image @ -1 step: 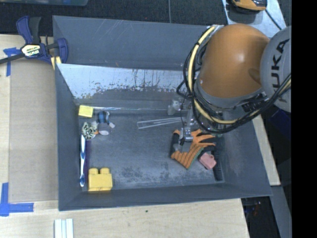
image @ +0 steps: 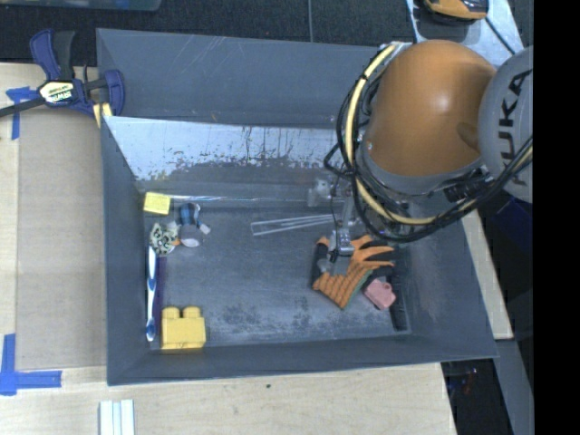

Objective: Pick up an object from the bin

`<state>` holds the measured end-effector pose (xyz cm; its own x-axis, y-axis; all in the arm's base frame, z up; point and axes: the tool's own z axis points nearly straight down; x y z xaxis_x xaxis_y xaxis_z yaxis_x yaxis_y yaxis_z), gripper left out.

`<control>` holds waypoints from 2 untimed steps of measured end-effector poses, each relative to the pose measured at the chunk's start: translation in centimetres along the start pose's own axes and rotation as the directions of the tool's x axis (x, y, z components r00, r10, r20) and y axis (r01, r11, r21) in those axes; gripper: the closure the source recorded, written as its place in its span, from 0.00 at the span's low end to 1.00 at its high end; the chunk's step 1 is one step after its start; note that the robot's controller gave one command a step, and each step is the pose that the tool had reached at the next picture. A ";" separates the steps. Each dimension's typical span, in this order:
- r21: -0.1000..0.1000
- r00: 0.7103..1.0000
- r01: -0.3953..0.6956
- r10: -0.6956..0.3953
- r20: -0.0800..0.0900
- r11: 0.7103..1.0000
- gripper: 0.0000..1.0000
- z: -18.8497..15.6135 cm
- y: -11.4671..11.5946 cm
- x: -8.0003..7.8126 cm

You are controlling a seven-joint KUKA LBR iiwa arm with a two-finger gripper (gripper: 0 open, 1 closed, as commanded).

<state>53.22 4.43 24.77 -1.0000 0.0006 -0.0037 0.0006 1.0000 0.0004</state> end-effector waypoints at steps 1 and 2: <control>0.001 0.995 0.096 -0.096 0.005 0.995 0.00 10.3 -7.3 -1.5; 0.000 0.981 0.191 -0.191 0.012 0.982 0.00 9.5 -9.7 -0.5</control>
Offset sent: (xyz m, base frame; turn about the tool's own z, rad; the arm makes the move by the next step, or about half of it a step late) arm 0.0037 -0.1013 -0.0877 -0.2031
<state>53.78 -5.28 15.28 -0.9815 -0.1907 -0.0155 -0.1908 0.9816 -0.0003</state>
